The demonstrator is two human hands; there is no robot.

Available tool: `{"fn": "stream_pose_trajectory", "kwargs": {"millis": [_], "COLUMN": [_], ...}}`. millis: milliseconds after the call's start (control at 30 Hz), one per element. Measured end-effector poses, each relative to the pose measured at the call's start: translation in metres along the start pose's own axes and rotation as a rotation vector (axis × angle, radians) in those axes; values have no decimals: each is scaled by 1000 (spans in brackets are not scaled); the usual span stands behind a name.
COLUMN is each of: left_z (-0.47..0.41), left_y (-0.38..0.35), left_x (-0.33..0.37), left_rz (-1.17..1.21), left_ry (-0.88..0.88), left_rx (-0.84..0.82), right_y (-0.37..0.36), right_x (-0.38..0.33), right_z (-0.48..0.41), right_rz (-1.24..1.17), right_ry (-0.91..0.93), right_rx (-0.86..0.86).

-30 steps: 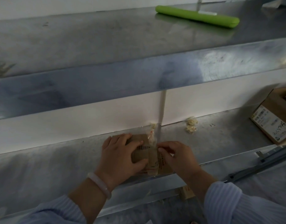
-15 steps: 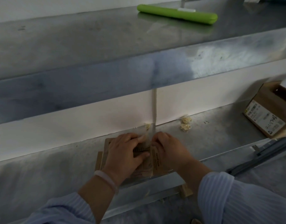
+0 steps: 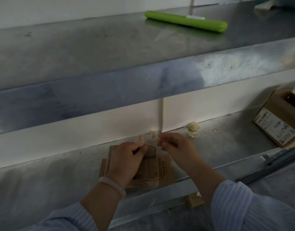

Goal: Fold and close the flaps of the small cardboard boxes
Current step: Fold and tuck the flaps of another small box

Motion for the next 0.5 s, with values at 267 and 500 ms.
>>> {"fn": "stream_pose_trajectory", "kwargs": {"millis": [267, 500], "left_z": [3, 2], "left_y": [1, 0], "left_x": [-1, -5], "left_rz": [79, 125], "left_ry": [21, 47], "left_rx": [20, 14], "right_y": [-11, -7], "right_x": [10, 18], "right_z": [-8, -9], "right_rz": [506, 262], "right_ry": [232, 229], "right_rx": [-22, -84]}}
Point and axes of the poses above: each hand's wrist, its own z-axis away from the middle knuckle, its own y-axis out of the back of the hand, x = y × z, the point moved 2 cm from there along -z, towards the middle knuckle, and after that the axes turned 11 degrees about -z, right-handed, at the moved point
